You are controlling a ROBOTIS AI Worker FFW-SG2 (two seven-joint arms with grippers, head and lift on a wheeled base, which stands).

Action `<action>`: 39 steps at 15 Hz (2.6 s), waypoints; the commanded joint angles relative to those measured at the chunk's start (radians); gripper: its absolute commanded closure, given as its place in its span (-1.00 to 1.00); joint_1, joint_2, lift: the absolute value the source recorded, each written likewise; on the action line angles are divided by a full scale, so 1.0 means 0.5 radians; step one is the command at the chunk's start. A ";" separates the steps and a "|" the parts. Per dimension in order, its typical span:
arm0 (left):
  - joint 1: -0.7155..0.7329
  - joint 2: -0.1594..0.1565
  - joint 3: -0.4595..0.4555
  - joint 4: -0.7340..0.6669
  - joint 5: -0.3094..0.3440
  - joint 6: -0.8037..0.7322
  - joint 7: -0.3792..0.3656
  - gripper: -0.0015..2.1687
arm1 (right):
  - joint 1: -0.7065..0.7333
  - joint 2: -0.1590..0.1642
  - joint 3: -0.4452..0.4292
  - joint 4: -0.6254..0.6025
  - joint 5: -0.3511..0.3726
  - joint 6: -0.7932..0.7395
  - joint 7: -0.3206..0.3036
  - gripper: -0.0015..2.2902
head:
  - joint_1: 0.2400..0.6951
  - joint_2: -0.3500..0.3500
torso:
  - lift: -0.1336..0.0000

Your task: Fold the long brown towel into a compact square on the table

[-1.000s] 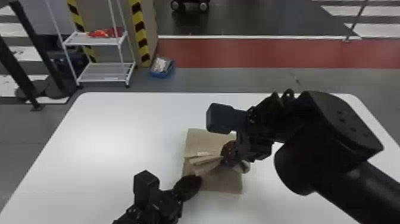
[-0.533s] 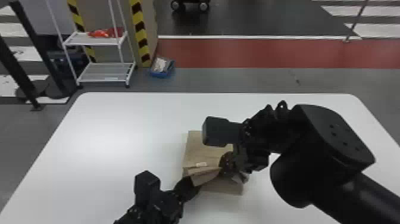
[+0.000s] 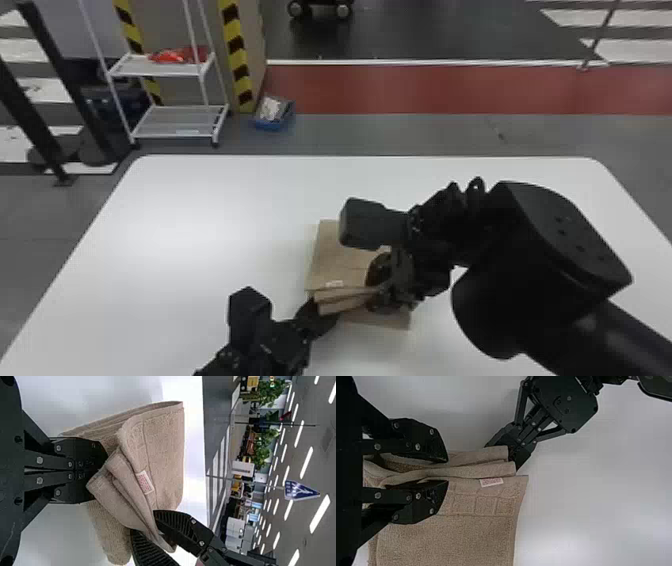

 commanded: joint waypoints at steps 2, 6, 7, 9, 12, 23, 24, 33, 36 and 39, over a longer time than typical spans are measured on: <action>0.002 -0.005 0.001 0.000 0.000 -0.003 -0.003 0.98 | 0.034 0.031 -0.128 -0.080 -0.105 0.065 0.010 -0.48 | 1.00 0.07 | -0.84; 0.008 -0.005 0.004 -0.003 0.000 -0.009 -0.009 0.98 | 0.095 0.086 -0.324 -0.084 -0.240 0.083 0.010 -0.49 | 1.00 0.11 | -0.84; 0.015 -0.005 0.004 -0.003 0.000 -0.009 -0.012 0.98 | 0.105 0.095 -0.352 -0.065 -0.234 0.071 0.010 -0.33 | 1.00 0.11 | -0.84; 0.021 -0.005 0.004 -0.006 0.000 -0.016 -0.015 0.98 | 0.123 0.135 -0.438 0.027 -0.231 0.059 0.010 0.46 | 1.00 0.11 | -0.84; 0.030 -0.005 0.007 -0.018 0.000 -0.016 -0.018 0.98 | 0.126 0.141 -0.465 0.162 -0.118 -0.039 -0.003 0.85 | 1.00 0.06 | -0.84; 0.039 -0.005 0.016 -0.049 0.000 0.040 -0.043 0.98 | 0.341 0.034 -0.447 -0.025 -0.053 -0.002 0.010 0.86 | 1.00 -0.03 | -0.84; 0.039 -0.005 0.013 -0.049 0.000 0.040 -0.043 0.98 | 0.359 0.028 -0.447 -0.025 -0.032 -0.002 0.010 0.86 | 1.00 -0.03 | -0.84; 0.085 -0.005 -0.003 -0.101 -0.006 0.040 -0.034 0.98 | 0.414 0.000 -0.453 -0.038 0.073 -0.039 0.010 0.86 | 1.00 -0.12 | -0.84; 0.125 -0.005 -0.003 -0.258 -0.141 0.261 -0.064 0.96 | 0.417 0.003 -0.459 -0.031 0.076 -0.064 0.010 0.86 | 1.00 -0.14 | -0.84; 0.149 -0.005 0.022 -0.383 -0.196 0.481 -0.248 -0.35 | 0.421 0.018 -0.462 -0.031 0.069 -0.076 0.010 0.86 | 1.00 -0.12 | -0.84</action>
